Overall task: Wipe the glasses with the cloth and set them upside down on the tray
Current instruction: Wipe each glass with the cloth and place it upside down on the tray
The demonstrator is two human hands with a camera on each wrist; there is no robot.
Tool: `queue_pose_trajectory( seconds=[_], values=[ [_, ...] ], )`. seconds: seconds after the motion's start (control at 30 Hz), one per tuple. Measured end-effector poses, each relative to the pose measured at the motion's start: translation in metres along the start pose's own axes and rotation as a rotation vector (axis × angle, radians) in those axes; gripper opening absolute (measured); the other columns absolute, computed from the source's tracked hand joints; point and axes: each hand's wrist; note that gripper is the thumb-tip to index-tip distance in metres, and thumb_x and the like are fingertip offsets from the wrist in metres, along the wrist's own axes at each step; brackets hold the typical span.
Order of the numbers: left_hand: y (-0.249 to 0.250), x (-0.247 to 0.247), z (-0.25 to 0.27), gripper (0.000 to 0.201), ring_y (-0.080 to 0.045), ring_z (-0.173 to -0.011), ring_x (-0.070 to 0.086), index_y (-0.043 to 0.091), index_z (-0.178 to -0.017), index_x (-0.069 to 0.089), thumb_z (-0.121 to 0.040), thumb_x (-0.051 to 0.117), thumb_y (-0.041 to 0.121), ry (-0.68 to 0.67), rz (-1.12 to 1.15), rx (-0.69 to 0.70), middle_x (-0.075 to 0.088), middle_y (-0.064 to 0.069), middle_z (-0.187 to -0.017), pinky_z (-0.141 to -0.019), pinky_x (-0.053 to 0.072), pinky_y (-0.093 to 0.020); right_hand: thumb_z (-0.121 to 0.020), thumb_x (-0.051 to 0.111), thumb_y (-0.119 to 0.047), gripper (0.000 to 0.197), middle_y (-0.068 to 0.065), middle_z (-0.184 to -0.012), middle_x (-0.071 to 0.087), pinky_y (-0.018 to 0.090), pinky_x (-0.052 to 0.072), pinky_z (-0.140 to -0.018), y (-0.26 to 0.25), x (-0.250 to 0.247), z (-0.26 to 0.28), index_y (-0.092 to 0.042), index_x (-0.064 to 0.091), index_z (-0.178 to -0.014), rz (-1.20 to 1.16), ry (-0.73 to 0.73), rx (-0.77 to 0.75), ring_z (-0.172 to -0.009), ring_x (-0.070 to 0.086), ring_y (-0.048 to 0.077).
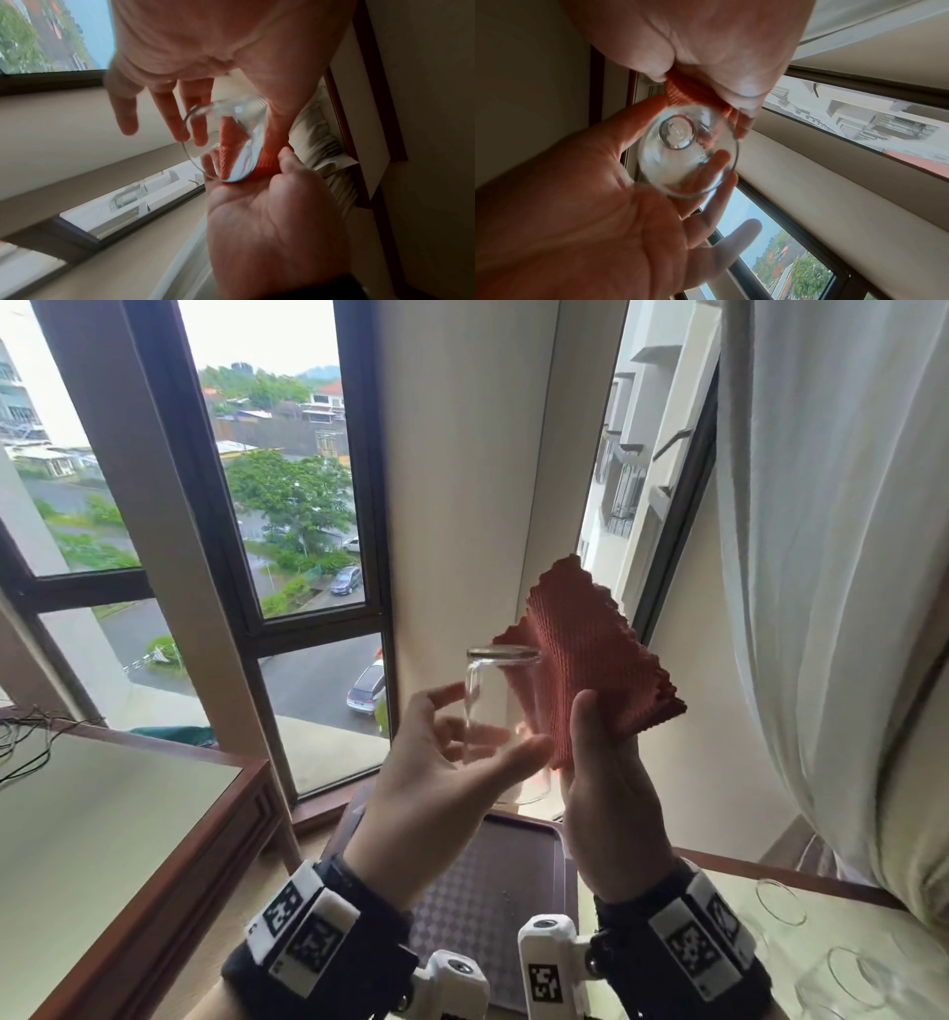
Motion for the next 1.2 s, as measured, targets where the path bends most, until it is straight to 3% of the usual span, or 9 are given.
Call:
queue_pose_trajectory(
  seconds=[0.03,0.13,0.27,0.37,0.43,0.6,0.83,1.07,1.2],
  values=[
    [0.000,0.004,0.000,0.076,-0.006,-0.100,0.076,0.028,-0.135,0.054,-0.070,0.090,0.045,-0.033,0.000,-0.029,0.077,-0.001,-0.112,-0.078,0.058,-0.015,-0.102,0.044,-0.034,0.039,-0.015,-0.115,0.071,0.010,0.047,-0.097,-0.005,0.006,-0.002,-0.013,0.050,-0.134,0.041,0.030,0.000,-0.121,0.062,0.011],
    [0.005,0.009,-0.001,0.053,-0.010,-0.101,0.076,0.019,-0.127,0.069,-0.080,0.081,0.040,-0.049,0.158,-0.118,0.080,-0.006,-0.111,-0.076,0.058,-0.014,-0.108,0.040,-0.023,0.035,0.013,-0.133,0.065,0.040,0.051,-0.105,-0.004,0.007,-0.002,-0.010,0.044,-0.141,0.047,0.043,-0.114,-0.126,0.061,0.028],
    [0.016,0.004,-0.007,0.030,-0.018,-0.101,0.076,0.014,-0.103,0.083,-0.095,0.063,0.034,-0.053,0.486,-0.120,0.080,-0.012,-0.111,-0.084,0.061,-0.025,-0.105,0.045,-0.022,0.025,0.007,-0.120,0.069,0.046,0.055,-0.091,0.008,0.000,0.006,-0.017,0.054,-0.128,0.192,0.030,-0.182,-0.109,0.067,0.024],
    [0.023,-0.001,-0.015,0.033,-0.020,-0.105,0.073,0.019,-0.102,0.085,-0.102,0.058,0.038,-0.019,0.576,-0.080,0.078,-0.010,-0.115,-0.101,0.057,-0.038,-0.102,0.045,-0.016,0.042,-0.001,-0.146,0.057,0.061,0.045,-0.107,0.010,0.004,0.019,-0.021,0.048,-0.144,0.303,-0.018,-0.313,-0.139,0.049,0.033],
    [0.024,-0.005,-0.023,0.047,-0.029,-0.114,0.072,0.008,-0.121,0.076,-0.099,0.063,0.048,0.022,0.594,-0.117,0.076,-0.016,-0.120,-0.113,0.051,-0.050,-0.103,0.046,-0.013,0.043,0.002,-0.155,0.047,0.061,0.031,-0.118,0.017,0.009,0.021,-0.016,0.050,-0.146,0.377,-0.073,-0.387,-0.152,0.030,0.022],
    [0.026,-0.013,-0.023,0.081,-0.039,-0.133,0.063,0.004,-0.144,0.059,-0.094,0.064,0.067,-0.123,0.540,-0.113,0.066,-0.021,-0.141,-0.118,0.041,-0.058,-0.098,0.062,-0.007,0.057,-0.001,-0.160,0.038,0.064,0.027,-0.117,0.020,0.012,0.022,-0.014,0.043,-0.152,0.628,-0.158,-0.391,-0.154,0.019,0.036],
    [0.031,-0.018,-0.014,0.021,-0.023,-0.103,0.075,0.015,-0.094,0.085,-0.096,0.070,0.029,-0.098,0.392,0.092,0.080,-0.013,-0.098,-0.109,0.055,-0.036,-0.105,0.047,-0.023,0.037,-0.003,-0.154,0.047,0.066,0.031,-0.112,0.004,0.015,0.011,-0.017,0.057,-0.140,0.757,-0.218,-0.423,-0.153,0.023,0.030],
    [0.017,-0.025,-0.015,0.036,-0.025,-0.099,0.075,0.006,-0.107,0.082,-0.088,0.075,0.036,-0.104,0.381,-0.045,0.078,-0.020,-0.107,-0.090,0.060,-0.030,-0.108,0.041,-0.031,0.019,-0.006,-0.129,0.065,0.056,0.043,-0.100,-0.014,0.023,0.012,-0.024,0.056,-0.117,0.756,-0.304,-0.326,-0.120,0.055,0.021],
    [0.015,-0.028,-0.012,0.037,-0.028,-0.106,0.067,0.013,-0.117,0.078,-0.095,0.070,0.042,-0.089,0.505,-0.107,0.073,-0.017,-0.114,-0.102,0.053,-0.040,-0.103,0.055,-0.025,0.019,-0.009,-0.124,0.065,0.043,0.051,-0.088,-0.013,0.026,0.019,-0.021,0.055,-0.122,0.672,-0.275,-0.385,-0.106,0.057,0.016]
  ],
)
Point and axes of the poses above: each hand's wrist, its own z-axis away from the middle knuckle, its own x-axis out of the palm, y = z × x
